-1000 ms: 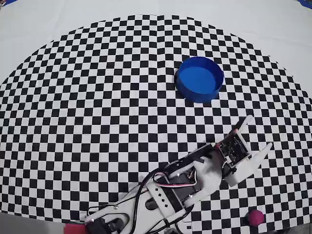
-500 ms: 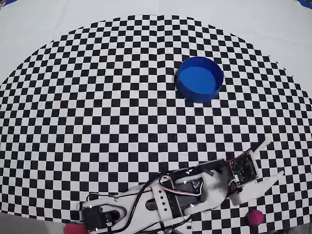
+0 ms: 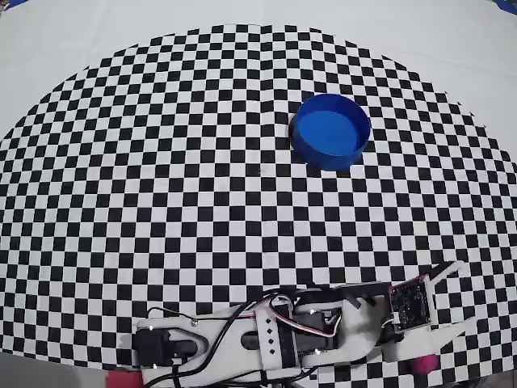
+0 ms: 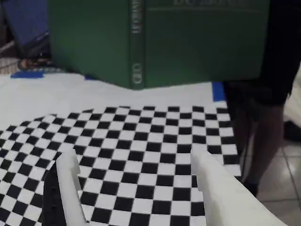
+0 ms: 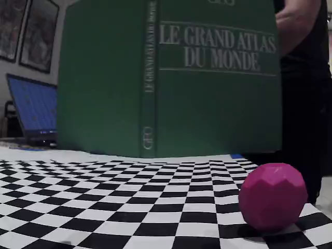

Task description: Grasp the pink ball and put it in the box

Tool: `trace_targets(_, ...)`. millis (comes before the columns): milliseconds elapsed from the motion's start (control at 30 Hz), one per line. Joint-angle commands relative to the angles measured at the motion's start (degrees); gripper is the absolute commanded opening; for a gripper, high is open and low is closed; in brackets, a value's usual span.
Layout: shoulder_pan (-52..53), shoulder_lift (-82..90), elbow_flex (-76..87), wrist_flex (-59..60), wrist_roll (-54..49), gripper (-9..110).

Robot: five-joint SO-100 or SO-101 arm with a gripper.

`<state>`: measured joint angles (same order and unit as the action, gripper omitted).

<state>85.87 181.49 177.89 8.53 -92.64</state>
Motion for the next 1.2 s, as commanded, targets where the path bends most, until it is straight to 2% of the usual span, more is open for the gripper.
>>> trace_targets(0, 3.08, 1.14, 0.44, -0.53, -0.35, 27)
trace_targets(467, 9.58, 1.41, 0.44, -0.53, -0.35, 27)
trace_targets(1167, 12.57, 1.76, 0.44, -0.62, -0.35, 27)
